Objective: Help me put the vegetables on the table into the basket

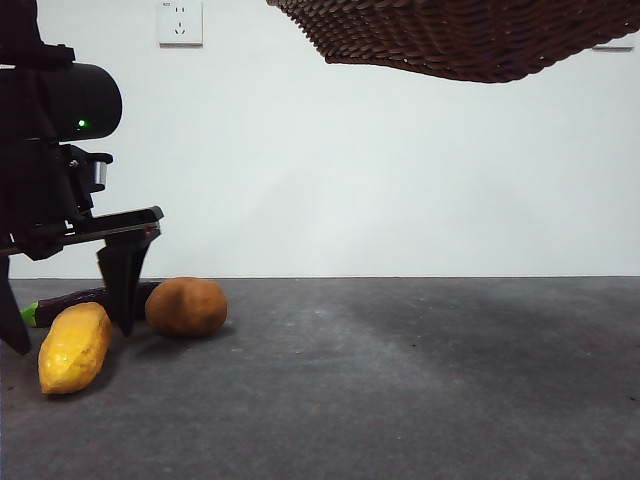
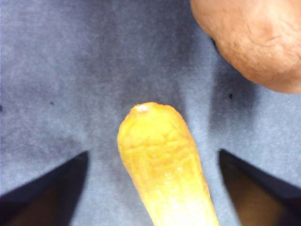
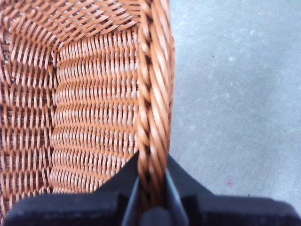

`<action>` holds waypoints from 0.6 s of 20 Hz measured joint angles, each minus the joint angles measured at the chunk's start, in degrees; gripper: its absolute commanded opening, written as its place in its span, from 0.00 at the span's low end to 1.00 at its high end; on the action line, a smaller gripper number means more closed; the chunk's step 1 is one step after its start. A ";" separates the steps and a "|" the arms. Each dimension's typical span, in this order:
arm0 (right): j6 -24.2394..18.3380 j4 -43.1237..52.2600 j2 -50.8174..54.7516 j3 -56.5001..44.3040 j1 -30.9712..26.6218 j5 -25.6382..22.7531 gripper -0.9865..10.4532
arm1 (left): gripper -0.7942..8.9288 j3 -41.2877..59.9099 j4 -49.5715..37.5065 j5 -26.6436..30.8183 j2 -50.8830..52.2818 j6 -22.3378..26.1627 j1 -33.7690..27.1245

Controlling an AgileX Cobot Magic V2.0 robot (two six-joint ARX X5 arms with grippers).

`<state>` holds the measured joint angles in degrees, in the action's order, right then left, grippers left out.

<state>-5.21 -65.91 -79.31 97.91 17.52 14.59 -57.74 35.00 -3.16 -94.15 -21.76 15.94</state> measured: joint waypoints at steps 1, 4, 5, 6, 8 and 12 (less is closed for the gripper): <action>0.00 -0.02 0.00 0.00 0.00 0.00 0.08 | 0.26 0.00 0.00 0.02 0.00 -0.02 0.00; 0.00 -0.02 0.00 0.00 0.00 0.00 0.08 | 0.11 0.00 0.00 -0.24 0.00 -0.02 0.00; 0.00 -0.07 0.00 0.00 0.00 0.00 0.08 | 0.08 0.00 -0.04 -0.28 0.00 -0.17 0.09; -0.02 -0.15 0.00 0.00 0.00 0.00 0.08 | 0.07 -0.02 -0.13 -0.28 0.00 -0.35 0.20; -0.17 -0.55 0.00 0.00 0.00 0.00 0.08 | 0.07 -0.02 -0.20 -0.28 0.00 -0.31 0.33; -0.20 -0.61 0.00 -0.02 0.00 0.00 0.08 | 0.07 -0.02 -0.15 -1.66 0.33 3.50 0.35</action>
<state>-5.41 -66.52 -79.31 97.89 17.52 14.59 -57.76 34.85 -4.82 -93.82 -18.26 16.29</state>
